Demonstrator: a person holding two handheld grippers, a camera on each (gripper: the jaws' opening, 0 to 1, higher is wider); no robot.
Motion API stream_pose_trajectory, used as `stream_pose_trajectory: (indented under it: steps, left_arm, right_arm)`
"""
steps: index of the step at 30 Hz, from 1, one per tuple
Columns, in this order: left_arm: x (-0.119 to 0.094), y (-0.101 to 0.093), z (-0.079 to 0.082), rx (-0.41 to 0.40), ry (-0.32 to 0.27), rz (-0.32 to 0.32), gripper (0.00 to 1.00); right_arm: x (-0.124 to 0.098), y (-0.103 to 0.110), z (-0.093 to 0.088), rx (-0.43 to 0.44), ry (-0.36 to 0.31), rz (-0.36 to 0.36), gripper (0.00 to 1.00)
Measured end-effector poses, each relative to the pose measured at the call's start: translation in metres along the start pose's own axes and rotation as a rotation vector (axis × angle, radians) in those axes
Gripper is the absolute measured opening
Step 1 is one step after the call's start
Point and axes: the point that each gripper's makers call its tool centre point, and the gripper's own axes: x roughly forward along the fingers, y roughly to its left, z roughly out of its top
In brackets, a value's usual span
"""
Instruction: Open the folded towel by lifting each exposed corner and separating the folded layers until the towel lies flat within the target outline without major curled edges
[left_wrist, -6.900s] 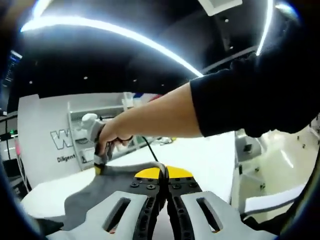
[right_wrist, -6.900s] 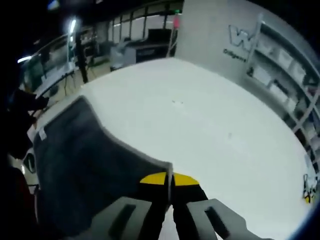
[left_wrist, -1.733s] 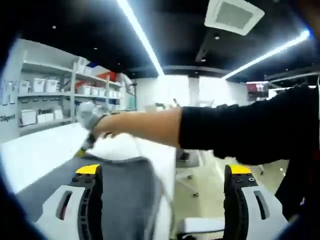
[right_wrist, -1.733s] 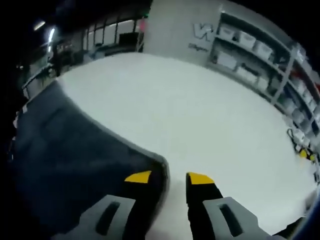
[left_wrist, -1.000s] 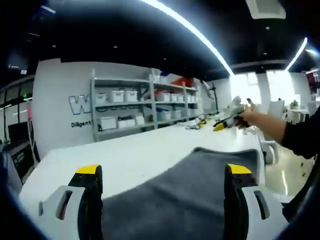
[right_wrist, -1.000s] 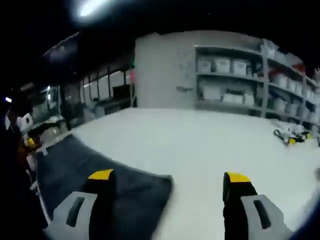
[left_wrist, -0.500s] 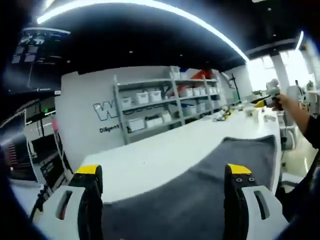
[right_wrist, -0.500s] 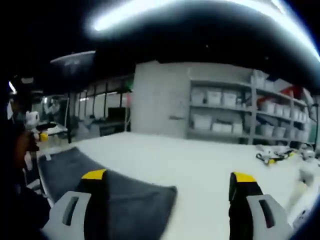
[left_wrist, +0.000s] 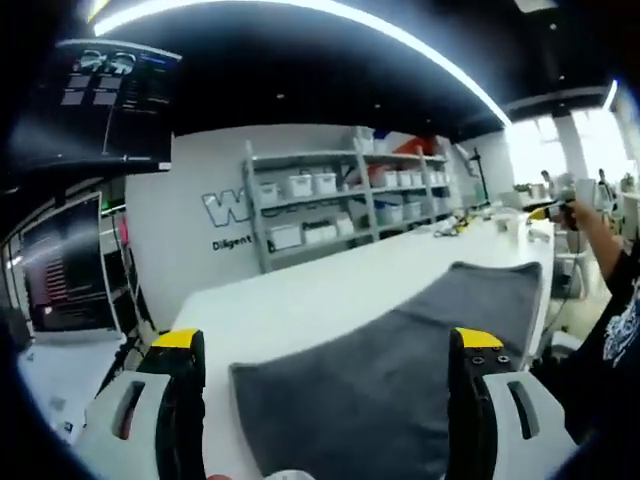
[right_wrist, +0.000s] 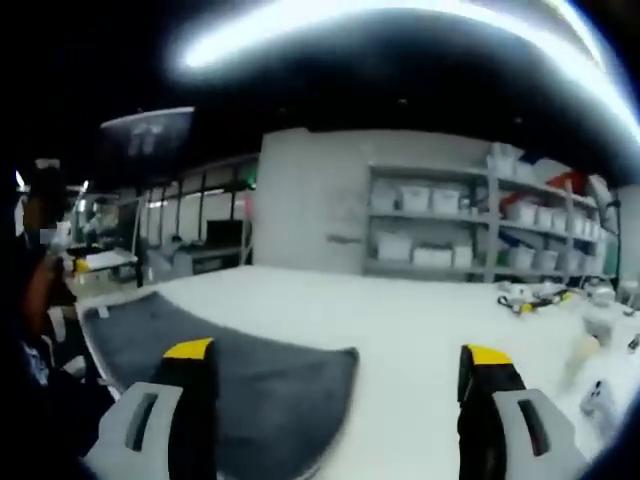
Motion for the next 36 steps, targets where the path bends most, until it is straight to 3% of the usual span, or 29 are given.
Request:
stream_pose_trajectory:
  steps: [6, 18, 30, 36]
  left_arm:
    - [-0.009, 0.014, -0.006, -0.020, -0.002, 0.043, 1.00]
    - [-0.008, 0.018, -0.025, -0.052, 0.048, 0.041, 0.97]
    - [-0.004, 0.035, -0.048, -0.074, 0.100, 0.084, 0.93]
    - [0.002, 0.037, -0.056, -0.104, 0.131, 0.056, 0.93]
  right_arm:
    - [-0.011, -0.002, -0.011, 0.008, 0.009, -0.029, 0.99]
    - [-0.017, -0.012, -0.032, 0.015, 0.064, -0.075, 0.99]
    - [-0.003, -0.009, -0.048, 0.021, 0.100, -0.071, 0.99]
    - [0.003, -0.009, -0.053, 0.008, 0.127, -0.061, 0.99]
